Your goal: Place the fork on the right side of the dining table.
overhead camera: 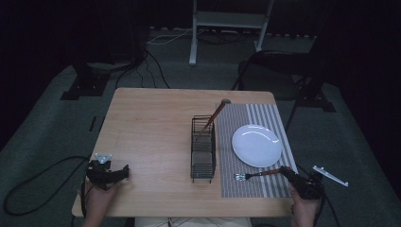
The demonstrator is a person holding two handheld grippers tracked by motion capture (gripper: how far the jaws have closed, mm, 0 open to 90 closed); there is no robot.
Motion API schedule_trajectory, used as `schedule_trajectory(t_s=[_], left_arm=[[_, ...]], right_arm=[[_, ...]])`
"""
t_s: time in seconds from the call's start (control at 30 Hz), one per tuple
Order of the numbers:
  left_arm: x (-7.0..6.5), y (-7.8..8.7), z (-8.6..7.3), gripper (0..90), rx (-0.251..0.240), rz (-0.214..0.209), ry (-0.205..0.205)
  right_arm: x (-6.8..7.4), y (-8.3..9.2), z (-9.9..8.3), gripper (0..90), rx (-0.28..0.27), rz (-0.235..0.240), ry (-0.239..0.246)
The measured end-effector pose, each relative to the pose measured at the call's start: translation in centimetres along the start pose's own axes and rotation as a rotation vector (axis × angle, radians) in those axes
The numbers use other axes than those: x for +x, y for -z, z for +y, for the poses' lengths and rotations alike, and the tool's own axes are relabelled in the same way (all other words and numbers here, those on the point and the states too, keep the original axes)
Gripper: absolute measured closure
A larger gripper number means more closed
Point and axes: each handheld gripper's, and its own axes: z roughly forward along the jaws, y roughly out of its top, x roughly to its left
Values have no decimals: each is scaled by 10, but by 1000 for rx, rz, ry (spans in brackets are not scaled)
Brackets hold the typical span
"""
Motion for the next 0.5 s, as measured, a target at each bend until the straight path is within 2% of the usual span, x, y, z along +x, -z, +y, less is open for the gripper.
schedule_trajectory(t_s=[0.1, 0.27, 0.3, 0.43, 0.5], left_arm=[[0, 0, 0, 0, 0, 0, 0], [0, 0, 0, 0, 0, 0, 0], [0, 0, 0, 0, 0, 0, 0], [0, 0, 0, 0, 0, 0, 0], [0, 0, 0, 0, 0, 0, 0]], right_arm=[[-14, -6, -2, 617, 29, -38, -4], [-32, -16, -1, 547, 65, -57, -23], [-33, -19, -1, 523, 87, -70, -12], [-34, -22, -4, 482, 98, -130, 30], [-32, -23, -4, 455, 107, -180, 71]])
